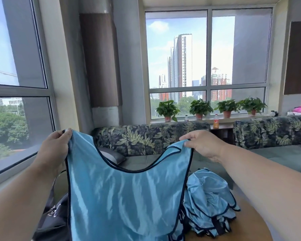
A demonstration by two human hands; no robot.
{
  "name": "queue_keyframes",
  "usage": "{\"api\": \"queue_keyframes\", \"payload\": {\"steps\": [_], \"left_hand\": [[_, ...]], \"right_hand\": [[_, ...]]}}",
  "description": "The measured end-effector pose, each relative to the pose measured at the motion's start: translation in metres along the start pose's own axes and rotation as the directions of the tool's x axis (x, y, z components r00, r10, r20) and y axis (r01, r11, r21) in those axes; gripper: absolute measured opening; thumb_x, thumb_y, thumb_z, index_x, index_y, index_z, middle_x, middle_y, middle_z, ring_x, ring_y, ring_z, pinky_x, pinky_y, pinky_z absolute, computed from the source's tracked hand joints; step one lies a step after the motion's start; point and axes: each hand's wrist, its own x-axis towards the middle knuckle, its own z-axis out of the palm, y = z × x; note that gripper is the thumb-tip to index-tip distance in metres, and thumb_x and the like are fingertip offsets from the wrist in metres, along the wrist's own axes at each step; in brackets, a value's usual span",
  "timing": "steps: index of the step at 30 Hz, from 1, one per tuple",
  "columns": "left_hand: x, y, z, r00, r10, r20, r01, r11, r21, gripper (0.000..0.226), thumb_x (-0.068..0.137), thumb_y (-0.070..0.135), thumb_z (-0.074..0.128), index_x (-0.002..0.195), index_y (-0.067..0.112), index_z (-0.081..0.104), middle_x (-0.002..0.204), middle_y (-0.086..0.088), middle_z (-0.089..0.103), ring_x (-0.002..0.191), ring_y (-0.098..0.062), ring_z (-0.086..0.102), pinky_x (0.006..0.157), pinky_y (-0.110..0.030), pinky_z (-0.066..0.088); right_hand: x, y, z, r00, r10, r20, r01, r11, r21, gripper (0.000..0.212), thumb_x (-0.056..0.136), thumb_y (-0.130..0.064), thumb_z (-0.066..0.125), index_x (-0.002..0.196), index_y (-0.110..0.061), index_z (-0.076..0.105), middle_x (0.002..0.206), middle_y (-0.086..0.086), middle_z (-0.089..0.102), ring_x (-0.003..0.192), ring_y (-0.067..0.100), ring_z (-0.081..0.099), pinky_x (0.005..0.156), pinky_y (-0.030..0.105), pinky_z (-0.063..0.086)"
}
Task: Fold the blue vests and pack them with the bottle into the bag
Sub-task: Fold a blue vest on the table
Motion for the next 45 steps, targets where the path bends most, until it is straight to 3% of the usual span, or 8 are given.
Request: {"api": "queue_keyframes", "payload": {"steps": [7, 10, 19, 25, 28, 30, 34, 45], "left_hand": [[-0.012, 0.005, 0.004, 1.000, 0.004, 0.019, -0.004, 1.000, -0.024, 0.021, 0.110, 0.037, 0.054, 0.096, 0.023, 0.062, 0.081, 0.000, 0.055, 0.058, -0.006, 0.054, 0.052, -0.020, 0.049], [-0.011, 0.003, 0.003, 1.000, 0.000, 0.024, 0.000, 1.000, -0.019, 0.023, 0.110, 0.036, 0.054, 0.097, 0.020, 0.063, 0.091, -0.001, 0.059, 0.071, -0.012, 0.056, 0.063, -0.026, 0.048], [-0.022, -0.026, 0.035, 0.988, 0.053, 0.147, -0.070, 0.992, 0.109, 0.016, 0.107, 0.041, 0.058, 0.101, 0.032, 0.070, 0.100, -0.012, 0.072, 0.083, -0.024, 0.064, 0.086, -0.049, 0.056], [-0.048, -0.031, 0.065, 0.916, 0.157, 0.370, -0.249, 0.944, 0.217, 0.014, 0.109, 0.035, 0.052, 0.105, 0.034, 0.066, 0.074, -0.004, 0.044, 0.053, -0.015, 0.035, 0.047, -0.026, 0.031], [-0.066, -0.025, 0.074, 0.858, 0.209, 0.469, -0.377, 0.877, 0.299, 0.016, 0.098, 0.049, 0.068, 0.108, 0.038, 0.066, 0.088, 0.017, 0.069, 0.072, -0.001, 0.060, 0.068, -0.019, 0.046], [-0.075, -0.024, 0.079, 0.822, 0.247, 0.514, -0.476, 0.793, 0.380, 0.028, 0.089, 0.052, 0.078, 0.113, 0.045, 0.064, 0.107, 0.024, 0.066, 0.100, 0.005, 0.061, 0.086, -0.020, 0.047], [-0.082, -0.030, 0.092, 0.756, 0.337, 0.562, -0.606, 0.685, 0.405, 0.036, 0.083, 0.051, 0.083, 0.113, 0.049, 0.064, 0.110, 0.026, 0.058, 0.108, 0.003, 0.056, 0.094, -0.023, 0.045], [-0.070, -0.040, 0.099, 0.824, 0.314, 0.472, -0.438, 0.881, 0.178, 0.018, 0.096, 0.023, 0.076, 0.087, 0.039, 0.075, 0.098, 0.021, 0.071, 0.095, -0.002, 0.067, 0.085, -0.021, 0.049]], "right_hand": [[0.000, -0.021, -0.009, 0.995, 0.025, -0.096, -0.007, 0.984, 0.180, 0.004, 0.095, -0.012, 0.076, 0.092, -0.014, 0.075, 0.093, 0.005, 0.075, 0.084, 0.017, 0.064, 0.074, 0.029, 0.049], [-0.002, -0.028, -0.010, 0.990, 0.120, 0.078, -0.143, 0.821, 0.552, 0.013, 0.095, 0.000, 0.070, 0.100, -0.012, 0.070, 0.086, 0.005, 0.075, 0.080, 0.017, 0.067, 0.073, 0.029, 0.051], [-0.005, -0.051, 0.023, 0.986, 0.035, 0.163, -0.146, 0.658, 0.739, 0.021, 0.099, 0.002, 0.062, 0.105, -0.018, 0.064, 0.089, 0.005, 0.071, 0.079, 0.018, 0.070, 0.067, 0.032, 0.055], [-0.009, -0.067, 0.041, 0.973, -0.048, 0.227, -0.142, 0.649, 0.747, 0.027, 0.100, 0.008, 0.057, 0.107, -0.017, 0.065, 0.085, 0.003, 0.075, 0.077, 0.015, 0.074, 0.071, 0.029, 0.058], [-0.014, -0.070, 0.047, 0.966, -0.075, 0.248, -0.136, 0.666, 0.734, 0.029, 0.099, 0.009, 0.058, 0.111, -0.016, 0.067, 0.090, 0.005, 0.076, 0.081, 0.016, 0.073, 0.074, 0.029, 0.058], [-0.015, -0.070, 0.051, 0.961, -0.090, 0.261, -0.136, 0.669, 0.731, 0.030, 0.099, 0.009, 0.057, 0.114, -0.014, 0.068, 0.092, 0.006, 0.077, 0.084, 0.017, 0.074, 0.076, 0.029, 0.059], [-0.019, -0.068, 0.057, 0.954, -0.107, 0.279, -0.133, 0.684, 0.717, 0.032, 0.099, 0.011, 0.056, 0.118, -0.012, 0.067, 0.092, 0.006, 0.077, 0.084, 0.018, 0.074, 0.079, 0.031, 0.061], [-0.021, -0.055, 0.051, 0.946, -0.142, 0.290, -0.021, 0.869, 0.495, 0.034, 0.098, 0.009, 0.061, 0.121, -0.013, 0.073, 0.112, 0.012, 0.077, 0.099, 0.021, 0.074, 0.088, 0.028, 0.061]]}}
